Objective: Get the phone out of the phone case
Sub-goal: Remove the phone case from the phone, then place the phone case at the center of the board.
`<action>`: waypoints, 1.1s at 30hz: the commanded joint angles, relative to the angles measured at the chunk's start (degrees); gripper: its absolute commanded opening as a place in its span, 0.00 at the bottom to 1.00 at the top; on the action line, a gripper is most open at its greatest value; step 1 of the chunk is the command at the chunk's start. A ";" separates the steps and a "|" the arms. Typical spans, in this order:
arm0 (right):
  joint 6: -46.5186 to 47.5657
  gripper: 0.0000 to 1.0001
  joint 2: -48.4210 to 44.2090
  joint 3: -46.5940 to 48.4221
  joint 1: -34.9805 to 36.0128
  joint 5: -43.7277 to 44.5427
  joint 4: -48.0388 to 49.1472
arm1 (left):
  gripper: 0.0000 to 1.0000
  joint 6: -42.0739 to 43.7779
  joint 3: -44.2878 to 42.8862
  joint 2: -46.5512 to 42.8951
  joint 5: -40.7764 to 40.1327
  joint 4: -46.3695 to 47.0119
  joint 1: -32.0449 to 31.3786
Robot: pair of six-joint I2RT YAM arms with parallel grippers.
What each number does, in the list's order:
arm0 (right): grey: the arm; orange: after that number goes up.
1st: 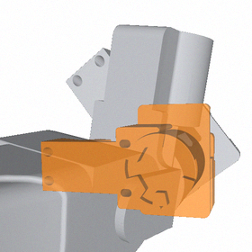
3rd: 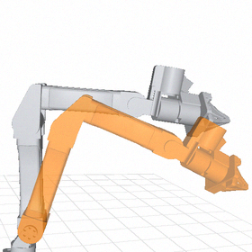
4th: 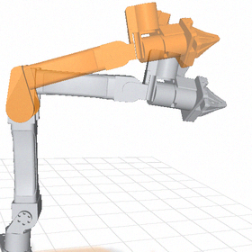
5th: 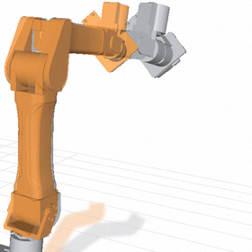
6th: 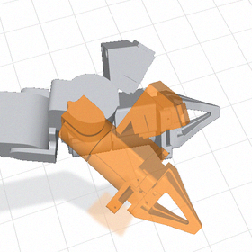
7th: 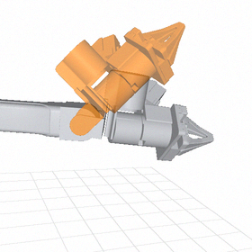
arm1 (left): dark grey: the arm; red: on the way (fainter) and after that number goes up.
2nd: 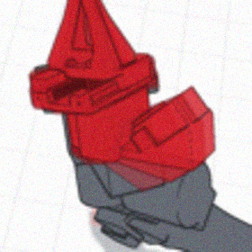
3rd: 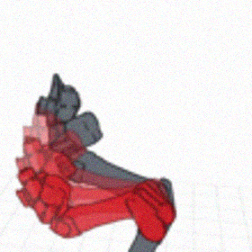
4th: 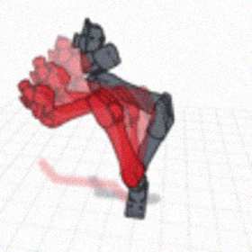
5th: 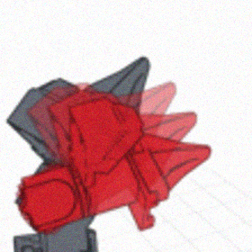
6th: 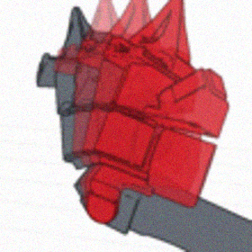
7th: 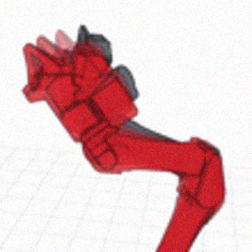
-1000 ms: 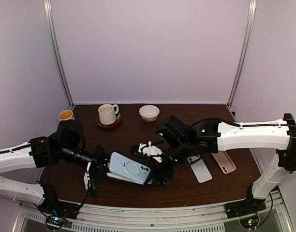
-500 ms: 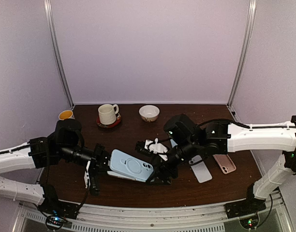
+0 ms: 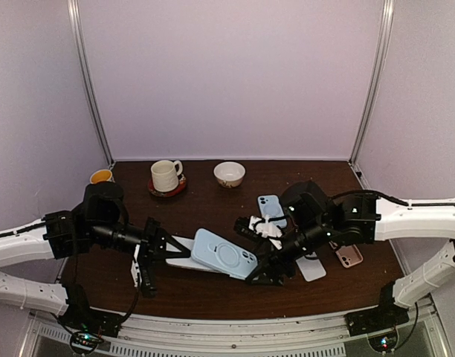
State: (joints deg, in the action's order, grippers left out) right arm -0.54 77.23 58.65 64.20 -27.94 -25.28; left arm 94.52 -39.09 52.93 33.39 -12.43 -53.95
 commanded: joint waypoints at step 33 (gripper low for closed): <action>-39.99 0.65 21.20 20.54 -8.41 33.50 -13.57 | 0.00 -14.82 0.87 -5.20 -35.39 22.09 5.35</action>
State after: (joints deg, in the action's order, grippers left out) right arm -37.74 90.43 72.01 56.60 6.94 -35.57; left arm 81.65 -38.35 48.90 1.96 1.10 -49.10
